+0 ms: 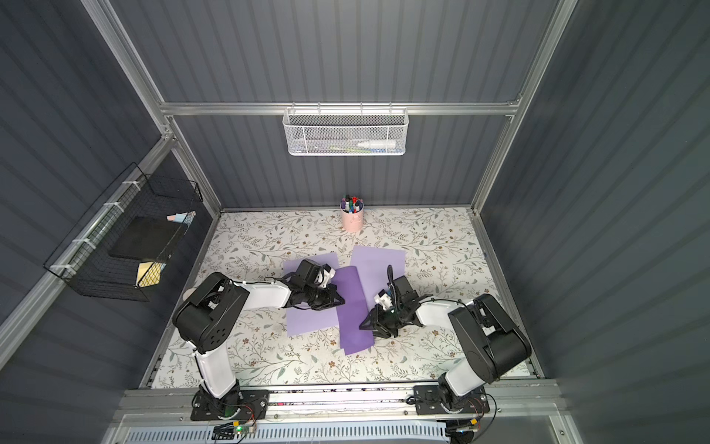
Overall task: Fold the rectangular paper in half along the long edge
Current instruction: Fold the paper.
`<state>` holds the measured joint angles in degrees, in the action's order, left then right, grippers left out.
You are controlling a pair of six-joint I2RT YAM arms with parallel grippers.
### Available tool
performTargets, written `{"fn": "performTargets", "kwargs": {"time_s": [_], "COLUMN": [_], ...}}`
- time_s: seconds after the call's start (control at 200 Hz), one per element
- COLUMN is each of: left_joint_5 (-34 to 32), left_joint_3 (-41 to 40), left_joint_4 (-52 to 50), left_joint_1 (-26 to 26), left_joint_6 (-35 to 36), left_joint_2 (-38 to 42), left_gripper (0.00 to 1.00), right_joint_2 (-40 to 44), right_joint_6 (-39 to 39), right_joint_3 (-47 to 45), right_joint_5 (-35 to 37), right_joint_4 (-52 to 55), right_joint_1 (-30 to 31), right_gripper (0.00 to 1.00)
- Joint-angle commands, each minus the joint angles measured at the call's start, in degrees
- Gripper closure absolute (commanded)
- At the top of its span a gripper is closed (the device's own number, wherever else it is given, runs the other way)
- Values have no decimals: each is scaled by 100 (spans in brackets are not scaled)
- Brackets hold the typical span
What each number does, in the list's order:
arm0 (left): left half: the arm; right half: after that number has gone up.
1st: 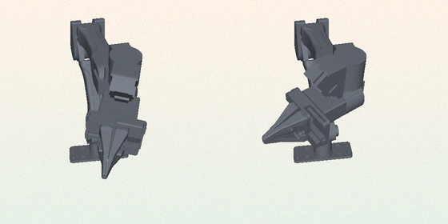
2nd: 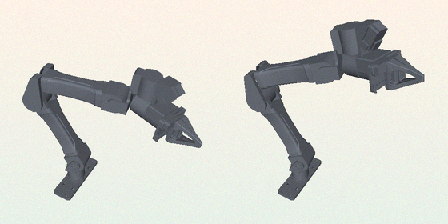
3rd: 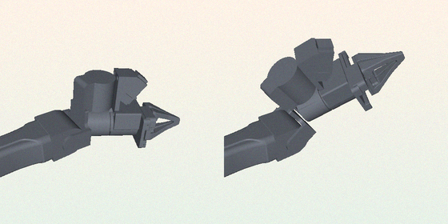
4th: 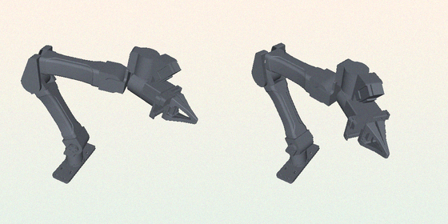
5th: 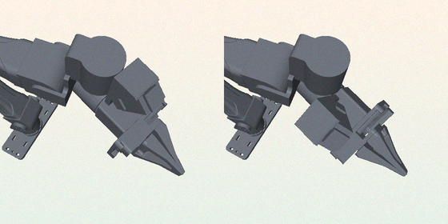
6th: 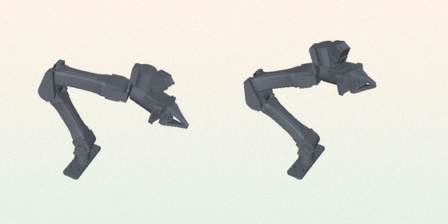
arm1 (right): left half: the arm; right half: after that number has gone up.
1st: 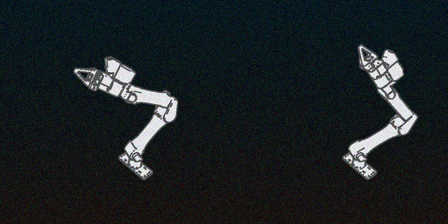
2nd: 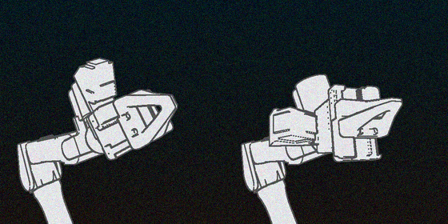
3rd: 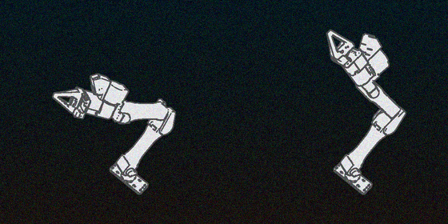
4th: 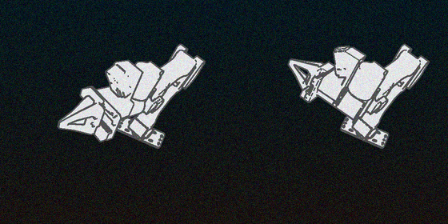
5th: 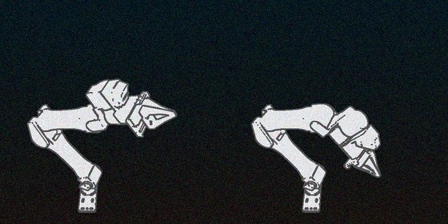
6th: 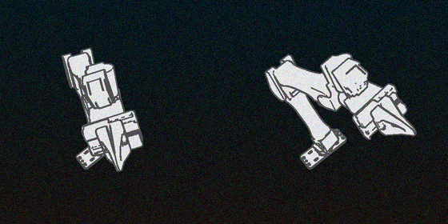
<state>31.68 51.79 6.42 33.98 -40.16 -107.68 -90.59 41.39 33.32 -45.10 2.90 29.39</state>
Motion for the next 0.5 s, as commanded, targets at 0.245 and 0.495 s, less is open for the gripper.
{"fn": "performTargets", "kwargs": {"time_s": [0.245,0.495], "left_joint_5": [-1015,-1015], "left_joint_3": [-403,-416], "left_joint_4": [-1222,-1213], "left_joint_1": [-31,-41], "left_joint_6": [70,70], "left_joint_2": [-647,-618], "left_gripper": [100,100], "right_joint_2": [-20,-148], "right_joint_6": [-98,104], "right_joint_3": [232,218], "right_joint_5": [235,91], "right_joint_4": [423,-100], "right_joint_1": [5,10], "right_gripper": [64,100]}}
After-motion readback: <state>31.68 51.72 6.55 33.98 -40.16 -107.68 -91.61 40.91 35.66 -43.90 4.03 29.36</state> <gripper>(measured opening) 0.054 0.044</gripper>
